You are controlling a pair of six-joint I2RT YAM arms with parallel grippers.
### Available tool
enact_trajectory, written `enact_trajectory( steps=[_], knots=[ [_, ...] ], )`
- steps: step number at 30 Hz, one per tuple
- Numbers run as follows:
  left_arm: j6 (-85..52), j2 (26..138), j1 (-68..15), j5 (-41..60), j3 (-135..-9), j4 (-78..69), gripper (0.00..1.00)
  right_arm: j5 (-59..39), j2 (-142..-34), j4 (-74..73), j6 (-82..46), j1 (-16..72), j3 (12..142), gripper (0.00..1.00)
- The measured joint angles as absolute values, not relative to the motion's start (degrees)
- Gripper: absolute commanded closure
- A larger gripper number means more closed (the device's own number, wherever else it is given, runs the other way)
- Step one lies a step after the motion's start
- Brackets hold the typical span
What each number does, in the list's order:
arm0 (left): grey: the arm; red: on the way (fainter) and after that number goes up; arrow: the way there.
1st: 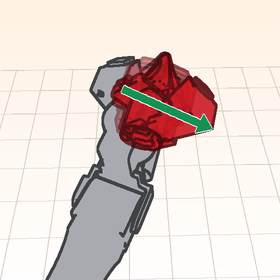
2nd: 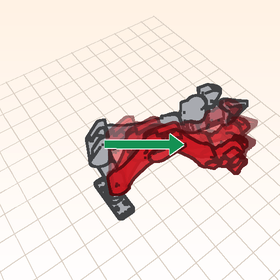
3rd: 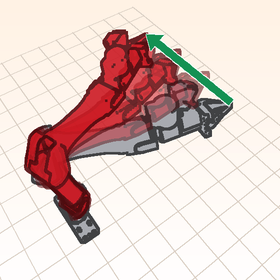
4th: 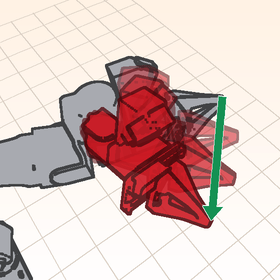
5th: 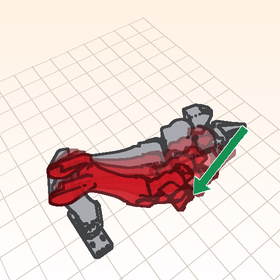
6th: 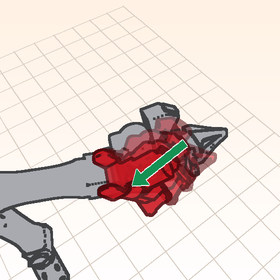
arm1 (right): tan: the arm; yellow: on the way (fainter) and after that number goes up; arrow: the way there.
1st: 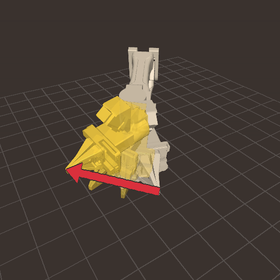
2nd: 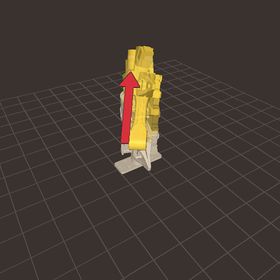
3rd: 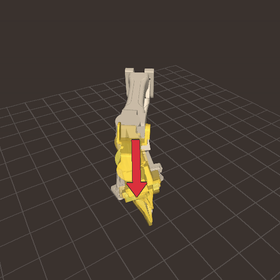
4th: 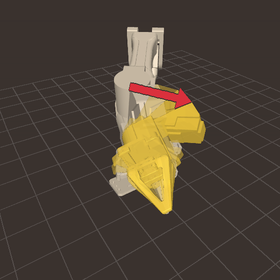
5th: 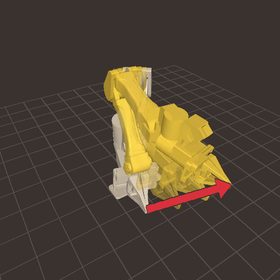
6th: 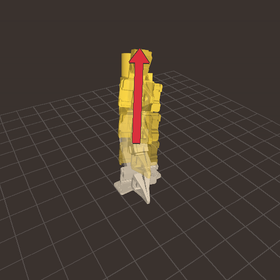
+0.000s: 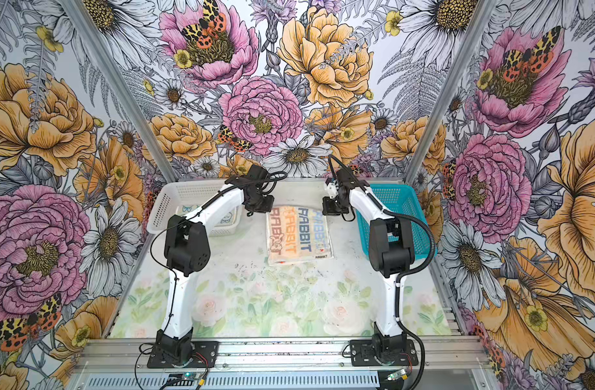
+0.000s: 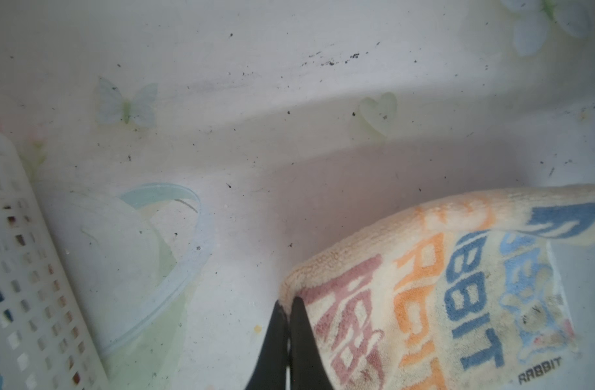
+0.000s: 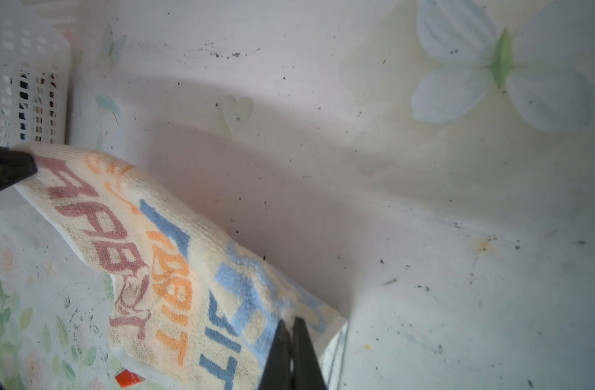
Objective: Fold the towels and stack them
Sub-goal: 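Lift the far edge with both grippers and fold it toward the robot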
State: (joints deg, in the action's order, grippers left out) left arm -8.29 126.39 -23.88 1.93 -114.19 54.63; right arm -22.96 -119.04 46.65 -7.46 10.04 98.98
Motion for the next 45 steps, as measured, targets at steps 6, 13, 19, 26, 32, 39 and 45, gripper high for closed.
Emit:
enact_trajectory(
  steps=[6,13,19,26,32,39,45],
  knots=[
    [-7.92,120.79,-24.51,1.65,-103.77,51.46,1.0,-22.79,-114.17,45.58,-8.8,10.04,91.59,1.0],
    [-8.64,114.87,-26.94,1.19,-92.73,47.88,1.0,-22.26,-108.68,43.68,-10.9,10.15,82.5,1.0],
    [-11.05,107.98,-29.12,0.97,-84.09,44.8,1.0,-21.65,-106.45,42.61,-12.56,10.15,76.82,1.0],
    [-14.06,103.44,-32.38,0.8,-76.99,41.65,1.0,-20.03,-103.7,40.88,-14.59,10.15,70.96,1.0],
    [-16.08,103.09,-34.2,0.34,-73.06,39.94,1.0,-19.31,-103.5,39.83,-15.68,10.17,68.9,1.0],
    [-16.64,101.95,-34.37,-0.43,-70.48,38.83,1.0,-19.11,-102.96,38.26,-16.73,11.27,66.72,1.0],
    [-17.26,99.31,-34.33,-0.71,-69.73,38.48,1.0,-19.07,-102.04,37.65,-17.12,11.66,66.15,1.0]
  ],
)
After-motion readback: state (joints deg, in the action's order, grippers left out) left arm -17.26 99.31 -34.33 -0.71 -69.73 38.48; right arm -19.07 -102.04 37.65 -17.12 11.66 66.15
